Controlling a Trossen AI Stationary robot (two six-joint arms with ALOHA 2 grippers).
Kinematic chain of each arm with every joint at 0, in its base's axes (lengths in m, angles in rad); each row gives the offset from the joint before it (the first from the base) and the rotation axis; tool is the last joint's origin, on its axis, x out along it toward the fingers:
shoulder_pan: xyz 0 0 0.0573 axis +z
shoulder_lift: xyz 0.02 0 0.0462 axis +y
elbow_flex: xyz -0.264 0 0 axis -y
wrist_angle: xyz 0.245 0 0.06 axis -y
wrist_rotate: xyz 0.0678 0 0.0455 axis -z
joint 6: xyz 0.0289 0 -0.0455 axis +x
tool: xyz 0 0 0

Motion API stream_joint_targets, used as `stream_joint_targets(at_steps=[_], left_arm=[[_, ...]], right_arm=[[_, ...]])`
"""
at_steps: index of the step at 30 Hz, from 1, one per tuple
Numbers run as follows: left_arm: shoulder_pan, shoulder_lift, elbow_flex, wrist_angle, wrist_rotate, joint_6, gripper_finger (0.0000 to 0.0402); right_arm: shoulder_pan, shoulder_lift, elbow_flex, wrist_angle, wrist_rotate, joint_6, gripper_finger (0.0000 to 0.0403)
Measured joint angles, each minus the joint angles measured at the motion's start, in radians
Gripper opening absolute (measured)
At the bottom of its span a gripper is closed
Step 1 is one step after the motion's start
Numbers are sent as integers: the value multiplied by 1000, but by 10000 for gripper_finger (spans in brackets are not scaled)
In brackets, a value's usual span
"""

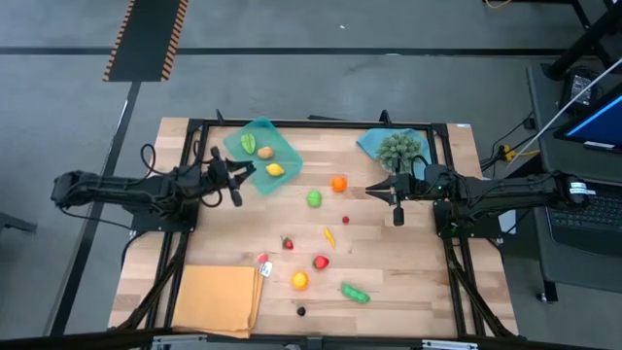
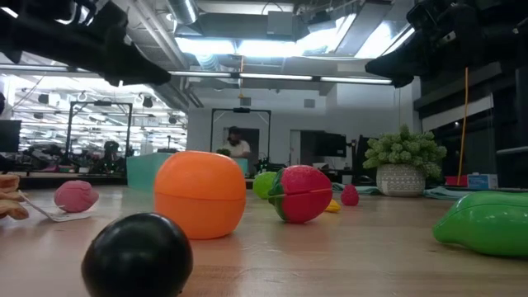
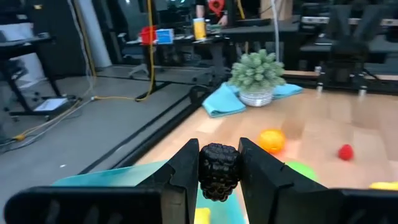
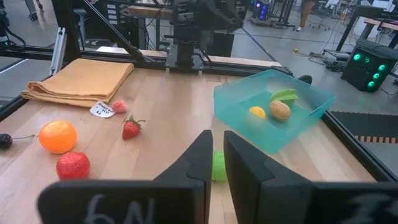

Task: Pick and placing Produce into tupperware
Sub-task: Put the black berry into the blue bin

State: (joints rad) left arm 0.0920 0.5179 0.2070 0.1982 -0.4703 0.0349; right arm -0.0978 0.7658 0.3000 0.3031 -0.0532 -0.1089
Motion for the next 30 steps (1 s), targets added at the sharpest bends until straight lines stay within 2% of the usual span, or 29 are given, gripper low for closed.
stream_joint_targets(at_steps=[15, 30], left_arm=[[134, 0, 0, 51, -1, -3, 83], [160, 15, 0, 52, 0, -32, 83]], right_arm=[[0, 0, 0, 0, 0, 18, 43], [0, 0, 0, 0, 0, -1, 43]])
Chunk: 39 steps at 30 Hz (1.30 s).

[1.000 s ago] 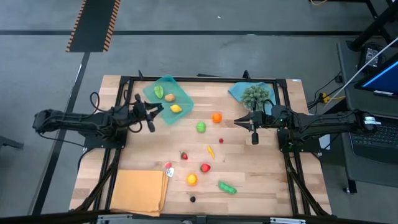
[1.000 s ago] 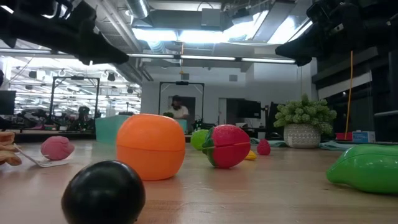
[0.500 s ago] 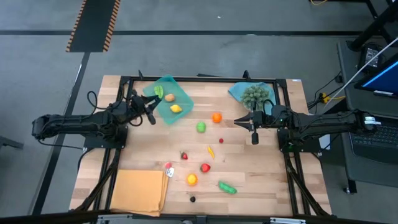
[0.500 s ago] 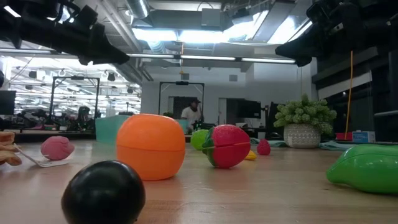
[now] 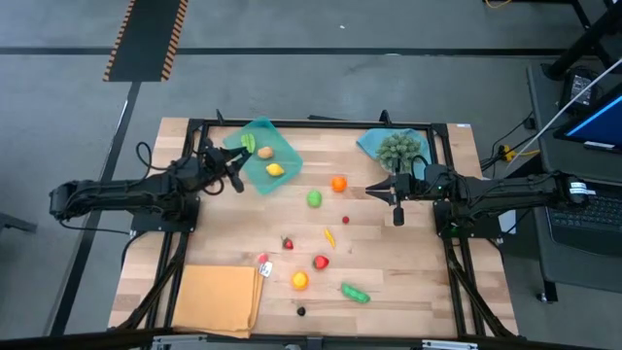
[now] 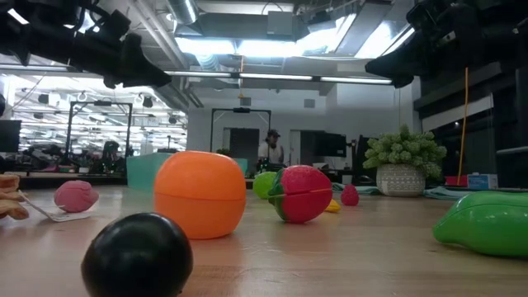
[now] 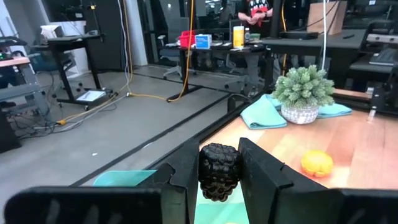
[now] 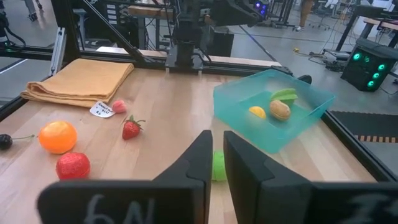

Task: Pick and placing Produce into tupperware
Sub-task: Put the black berry into the blue bin

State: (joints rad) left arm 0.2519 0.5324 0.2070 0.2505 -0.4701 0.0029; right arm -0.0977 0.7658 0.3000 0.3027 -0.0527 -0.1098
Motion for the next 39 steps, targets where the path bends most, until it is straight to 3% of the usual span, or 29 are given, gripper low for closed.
stream_joint_targets(at_steps=[8, 15, 25, 29, 36, 39], left_arm=[[99, 154, 0, 137, 34, 4, 83], [254, 310, 2, 331, 172, 26, 83], [388, 456, 38, 407, 321, 0, 83], [424, 465, 121, 265, 361, 5, 83], [474, 468, 318, -177, 366, 34, 83], [495, 486, 389, -322, 429, 50, 83]], right_arm=[[0, 0, 0, 0, 70, -3, 43], [0, 0, 0, 0, 70, -2, 43], [0, 0, 0, 0, 70, -1, 43], [0, 0, 0, 0, 69, 1, 43], [0, 0, 0, -17, 67, 3, 43], [0, 0, 0, -30, 67, 3, 43]])
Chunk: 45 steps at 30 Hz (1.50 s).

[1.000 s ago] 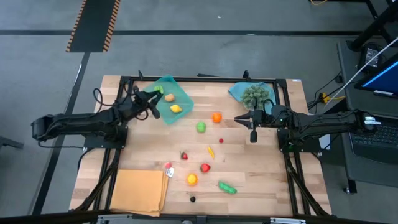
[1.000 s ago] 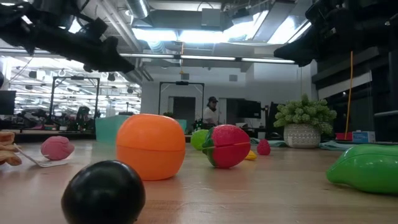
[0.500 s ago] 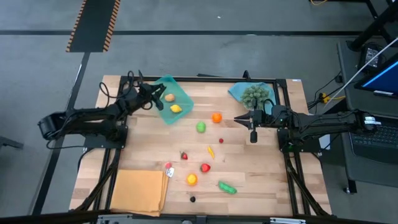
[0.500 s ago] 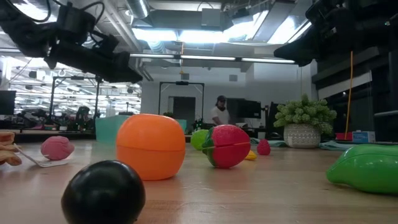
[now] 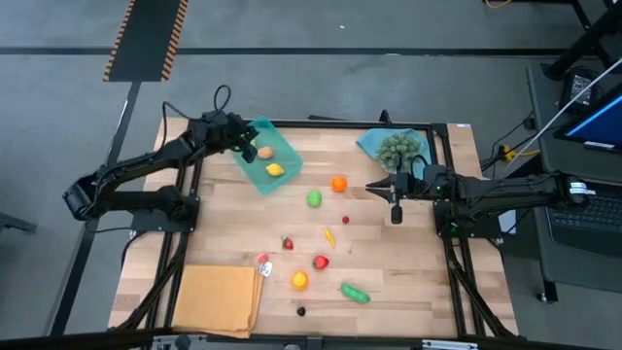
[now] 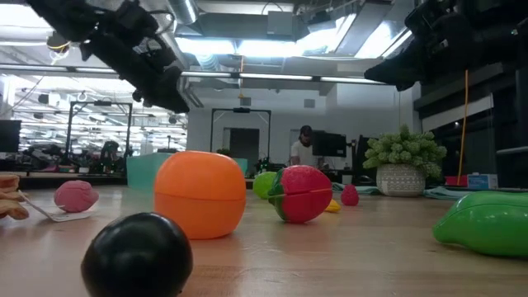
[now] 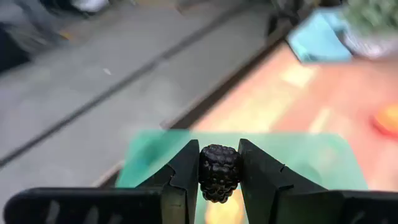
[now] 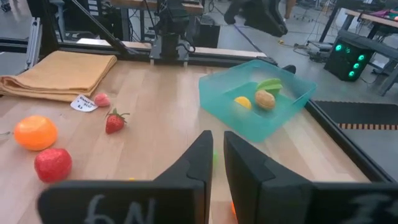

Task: Pick and placing Produce into tupperware
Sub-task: Put the black berry into the blue bin

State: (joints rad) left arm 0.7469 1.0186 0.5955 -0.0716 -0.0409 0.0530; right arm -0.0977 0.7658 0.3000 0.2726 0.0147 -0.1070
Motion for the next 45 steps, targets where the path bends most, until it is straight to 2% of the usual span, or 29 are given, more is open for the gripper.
stream_joint_targets(at_steps=[3, 9, 12, 15, 32, 40, 45], left_arm=[[22, 39, 79, -125, 63, 25, 83], [37, 180, 249, -348, 75, 90, 83], [37, 242, 303, -416, 75, 113, 83], [36, 284, 323, -417, 76, 117, 83], [32, 345, 325, -471, 54, 97, 83], [22, 357, 190, -311, 45, 61, 83], [22, 356, 131, -286, 45, 53, 83]], right_arm=[[0, 0, 0, -1, 0, 0, 43], [0, 0, 0, -1, 0, 1, 43], [0, 0, 0, -1, 0, 2, 43], [0, 0, 0, -2, 0, 2, 43], [0, 0, 0, -6, 0, 2, 43], [0, 0, 0, -7, 0, 2, 43], [0, 0, 0, -8, 0, 2, 43]])
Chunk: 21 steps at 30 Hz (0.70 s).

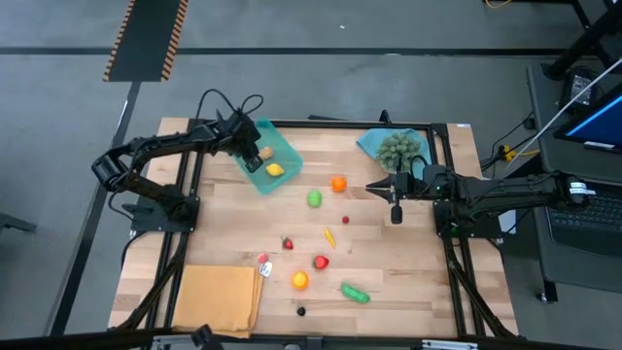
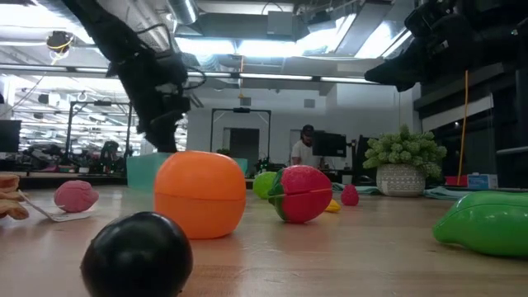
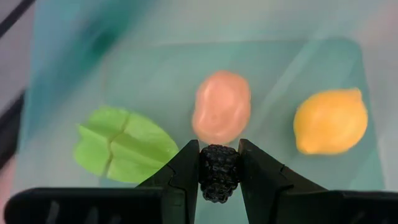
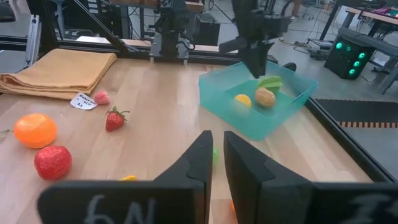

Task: Pick and placing Produce into tupperware
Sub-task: Put the black berry into the blue bin

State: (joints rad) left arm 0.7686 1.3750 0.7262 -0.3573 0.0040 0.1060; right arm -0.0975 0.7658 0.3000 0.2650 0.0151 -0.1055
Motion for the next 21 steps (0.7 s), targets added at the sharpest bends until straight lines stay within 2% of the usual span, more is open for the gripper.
stream_joint_targets(at_steps=[12, 21], left_arm=[[-12, 0, -109, 141, 2, -26, 82], [-12, 2, -121, 150, 6, -27, 82]], right_arm=[[0, 0, 0, 0, 0, 0, 43], [0, 0, 0, 0, 0, 0, 43]])
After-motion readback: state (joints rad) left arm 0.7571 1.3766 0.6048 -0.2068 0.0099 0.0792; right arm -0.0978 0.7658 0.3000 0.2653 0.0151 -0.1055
